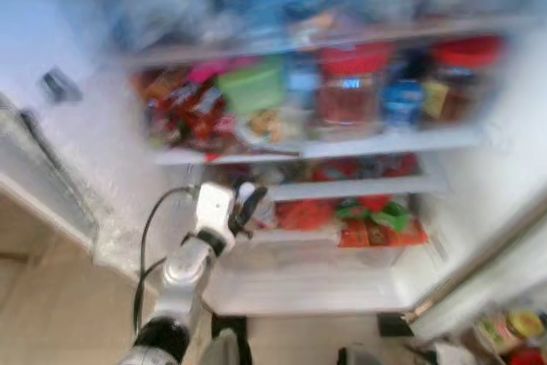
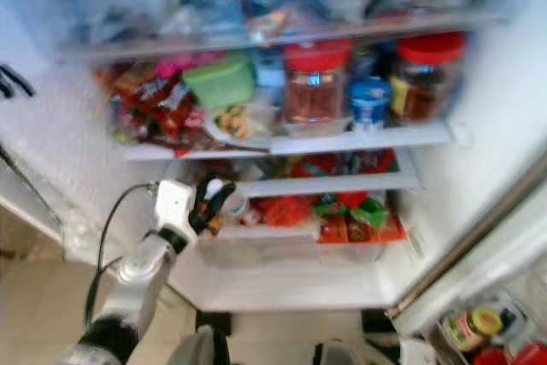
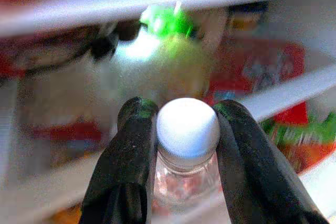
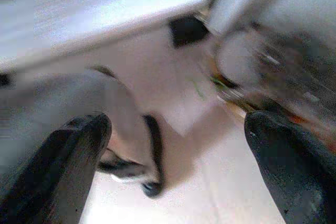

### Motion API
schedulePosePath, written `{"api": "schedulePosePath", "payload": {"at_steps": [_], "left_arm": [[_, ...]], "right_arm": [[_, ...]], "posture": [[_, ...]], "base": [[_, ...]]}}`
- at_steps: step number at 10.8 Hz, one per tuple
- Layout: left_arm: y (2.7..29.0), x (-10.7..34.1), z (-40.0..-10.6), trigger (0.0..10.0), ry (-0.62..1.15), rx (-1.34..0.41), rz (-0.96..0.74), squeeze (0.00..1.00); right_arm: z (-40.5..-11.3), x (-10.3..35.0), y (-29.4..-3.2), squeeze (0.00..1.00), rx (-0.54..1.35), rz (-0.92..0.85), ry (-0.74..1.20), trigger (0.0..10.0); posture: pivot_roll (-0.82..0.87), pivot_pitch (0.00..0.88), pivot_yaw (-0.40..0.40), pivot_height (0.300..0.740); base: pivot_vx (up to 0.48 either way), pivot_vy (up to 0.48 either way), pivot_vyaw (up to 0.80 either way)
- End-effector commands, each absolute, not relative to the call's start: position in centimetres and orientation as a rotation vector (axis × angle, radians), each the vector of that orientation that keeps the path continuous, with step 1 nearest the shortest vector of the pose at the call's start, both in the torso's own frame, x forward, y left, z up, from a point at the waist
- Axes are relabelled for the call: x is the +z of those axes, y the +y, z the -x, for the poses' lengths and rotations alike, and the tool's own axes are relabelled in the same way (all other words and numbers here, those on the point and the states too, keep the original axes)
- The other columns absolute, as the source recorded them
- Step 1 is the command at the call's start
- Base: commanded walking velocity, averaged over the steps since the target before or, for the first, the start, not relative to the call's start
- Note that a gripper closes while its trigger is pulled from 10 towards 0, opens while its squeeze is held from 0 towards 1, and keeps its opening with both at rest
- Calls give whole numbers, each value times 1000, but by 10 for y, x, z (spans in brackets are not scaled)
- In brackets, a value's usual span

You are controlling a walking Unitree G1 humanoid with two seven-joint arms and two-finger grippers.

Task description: Restocking fridge

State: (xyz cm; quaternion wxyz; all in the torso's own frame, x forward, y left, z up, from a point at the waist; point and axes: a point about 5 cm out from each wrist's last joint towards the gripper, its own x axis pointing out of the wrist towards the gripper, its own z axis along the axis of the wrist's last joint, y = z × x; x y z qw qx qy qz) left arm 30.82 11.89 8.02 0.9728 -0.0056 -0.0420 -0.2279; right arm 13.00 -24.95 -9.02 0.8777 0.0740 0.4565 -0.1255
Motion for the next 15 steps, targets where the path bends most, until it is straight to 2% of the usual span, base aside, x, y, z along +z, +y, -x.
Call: {"api": "schedulePosePath", "payload": {"at_steps": [1, 3, 4, 5, 6, 7, 9, 10, 13, 15], "left_arm": [[118, 93, -310, 10000, -128, -482, 17, 0], [113, 121, -313, 10000, -220, -526, -37, 0], [103, 139, -312, 10000, -256, -656, -275, 0], [102, 139, -312, 10000, -255, -677, -358, 0], [101, 129, -314, 10000, -235, -711, -663, 0], [109, 114, -320, 10000, -170, -662, -865, 0], [127, 92, -325, 10000, -93, -561, -1130, 0], [131, 91, -329, 10000, -139, -449, -1192, 0], [107, 91, -330, 10000, -346, -506, -1265, 0], [102, 82, -333, 10000, -302, -525, -1261, 0]], "right_arm": [[-118, -95, -247, 0, -256, -162, 995, 10000], [-118, -95, -246, 0, -254, -163, 995, 10000], [-119, -95, -246, 0, -253, -167, 995, 10000], [-119, -95, -246, 0, -251, -168, 996, 10000], [-119, -96, -245, 0, -249, -172, 996, 10000], [-119, -96, -244, 0, -249, -175, 996, 10000], [-119, -96, -243, 0, -251, -179, 995, 10000], [-119, -96, -243, 0, -254, -183, 992, 10000], [-118, -96, -245, 0, -260, -178, 990, 10000], [-119, -96, -244, 0, -258, -185, 987, 10000]], "posture": [[-151, 75, 124, 648], [-149, 73, 126, 648], [-148, 75, 127, 648], [-147, 75, 129, 648], [-144, 75, 131, 648], [-147, 77, 132, 648], [-155, 77, 141, 648], [-151, 79, 136, 648], [-152, 82, 131, 648], [-160, 82, 136, 648]], "base": [[0, 0, 0], [0, 0, 0], [0, 0, 0], [0, 0, 0], [0, 0, 0], [0, 0, 0], [0, 0, 0], [0, 0, 0], [0, 0, 0], [0, 0, 0]]}}
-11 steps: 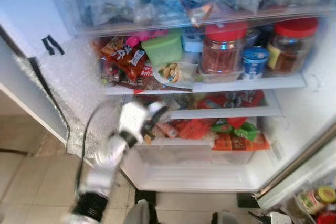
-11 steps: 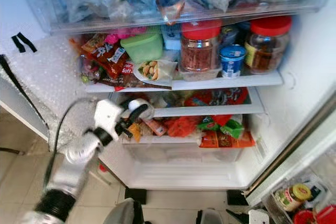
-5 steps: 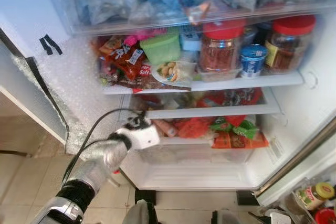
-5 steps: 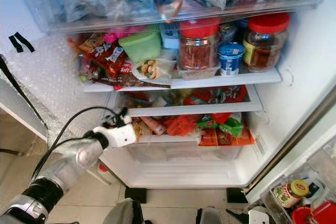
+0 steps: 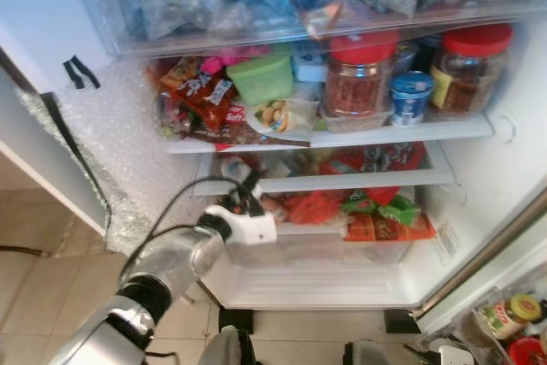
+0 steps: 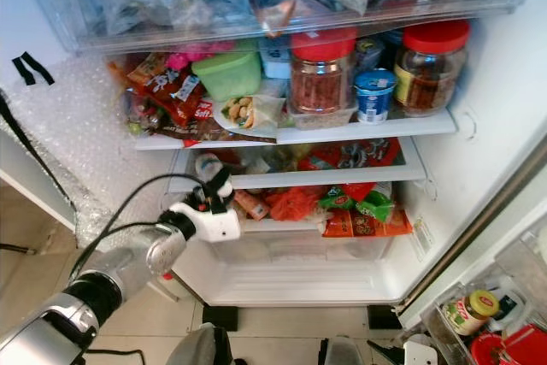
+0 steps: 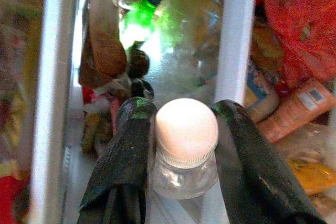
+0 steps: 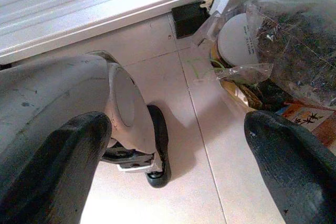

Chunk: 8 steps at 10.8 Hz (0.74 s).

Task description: Restocking fridge

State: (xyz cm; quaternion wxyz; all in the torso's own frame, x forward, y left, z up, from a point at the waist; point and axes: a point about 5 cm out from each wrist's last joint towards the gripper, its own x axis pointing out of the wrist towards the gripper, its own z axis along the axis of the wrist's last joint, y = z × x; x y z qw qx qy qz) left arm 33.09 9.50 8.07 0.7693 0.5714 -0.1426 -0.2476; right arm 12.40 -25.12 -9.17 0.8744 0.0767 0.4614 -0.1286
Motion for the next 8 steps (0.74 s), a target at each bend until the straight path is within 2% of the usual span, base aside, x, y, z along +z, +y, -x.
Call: {"api": "schedulePosePath", "payload": {"at_steps": [1, 8], "left_arm": [[103, 79, -333, 10000, -293, -516, -1249, 0], [106, 79, -337, 10000, -293, -461, -1201, 0]], "right_arm": [[-119, -96, -244, 0, -258, -186, 988, 10000], [-119, -96, -243, 0, -254, -186, 992, 10000]], "posture": [[-159, 83, 135, 648], [-153, 81, 134, 648]], "base": [[0, 0, 0], [287, 0, 0]]}}
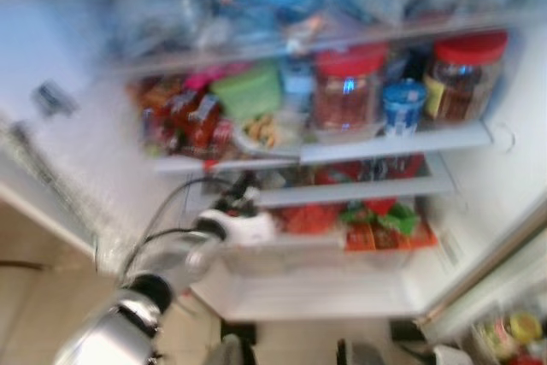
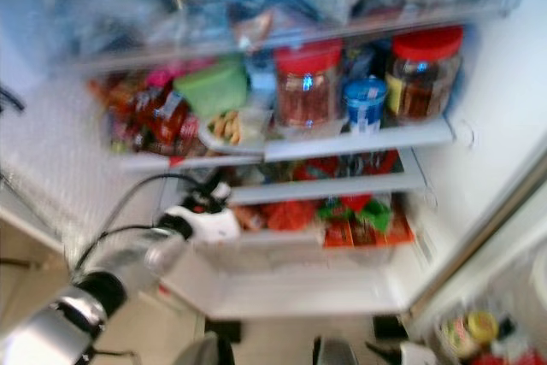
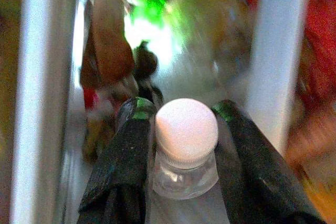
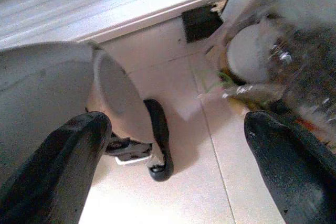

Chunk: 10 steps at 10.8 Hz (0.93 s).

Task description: Restocking fridge

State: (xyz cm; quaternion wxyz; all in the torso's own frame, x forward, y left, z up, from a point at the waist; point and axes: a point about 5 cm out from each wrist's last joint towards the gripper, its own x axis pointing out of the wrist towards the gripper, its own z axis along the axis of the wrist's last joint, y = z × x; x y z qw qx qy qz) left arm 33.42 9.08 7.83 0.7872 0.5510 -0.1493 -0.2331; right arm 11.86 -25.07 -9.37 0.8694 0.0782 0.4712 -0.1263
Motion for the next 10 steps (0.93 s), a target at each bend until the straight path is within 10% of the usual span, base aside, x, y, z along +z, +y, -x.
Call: {"api": "schedulePosePath", "payload": {"at_steps": [1, 9, 10], "left_arm": [[103, 79, -337, 10000, -302, -478, -1189, 0], [116, 68, -341, 10000, -73, -381, -957, 78], [117, 70, -344, 10000, -50, -357, -897, 835]], "right_arm": [[-119, -96, -243, 0, -254, -186, 993, 10000], [-120, -96, -243, 0, -255, -190, 989, 10000], [-121, -95, -243, 0, -257, -189, 988, 10000]], "posture": [[-153, 82, 134, 648], [-165, 81, 138, 648], [-167, 81, 138, 648]], "base": [[255, 0, 0], [0, 0, 0], [0, 0, 0]]}}
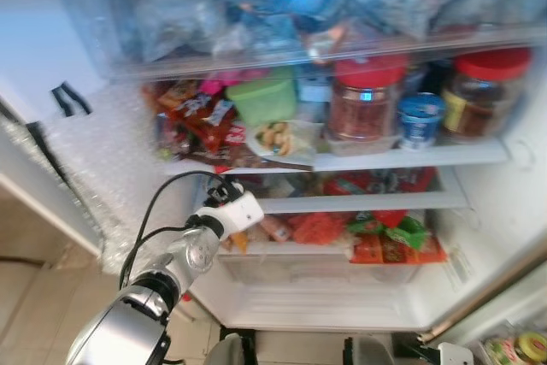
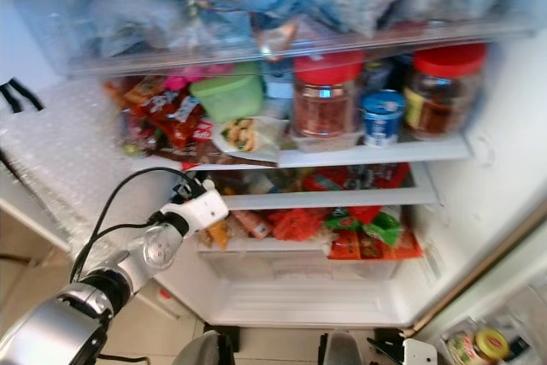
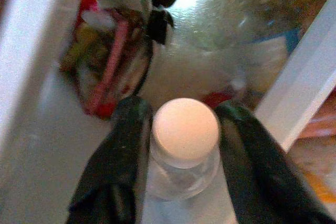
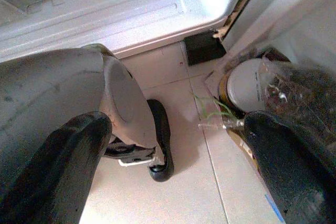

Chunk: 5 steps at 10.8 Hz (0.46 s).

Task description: Restocking fridge

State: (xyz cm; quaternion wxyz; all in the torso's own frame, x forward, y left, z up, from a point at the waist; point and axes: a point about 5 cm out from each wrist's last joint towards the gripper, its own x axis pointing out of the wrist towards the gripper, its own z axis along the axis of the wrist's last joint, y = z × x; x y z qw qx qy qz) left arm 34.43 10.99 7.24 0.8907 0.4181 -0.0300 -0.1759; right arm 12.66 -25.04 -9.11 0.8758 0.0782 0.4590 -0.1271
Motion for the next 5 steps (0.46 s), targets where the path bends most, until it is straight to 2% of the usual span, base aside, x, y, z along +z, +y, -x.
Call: {"api": "schedulePosePath", "payload": {"at_steps": [1, 2, 5], "left_arm": [[116, 75, -348, 10000, -37, -345, -814, 953], [114, 79, -350, 10000, -44, -350, -805, 1000], [109, 85, -353, 10000, -77, -373, -835, 1000]], "right_arm": [[-121, -95, -243, 0, -259, -188, 988, 10000], [-121, -95, -244, 0, -260, -187, 988, 10000], [-120, -95, -244, 0, -259, -185, 991, 10000]], "posture": [[-170, 79, 138, 648], [-170, 78, 137, 648], [-169, 79, 135, 648]], "base": [[0, 0, 0], [0, 0, 0], [0, 0, 0]]}}
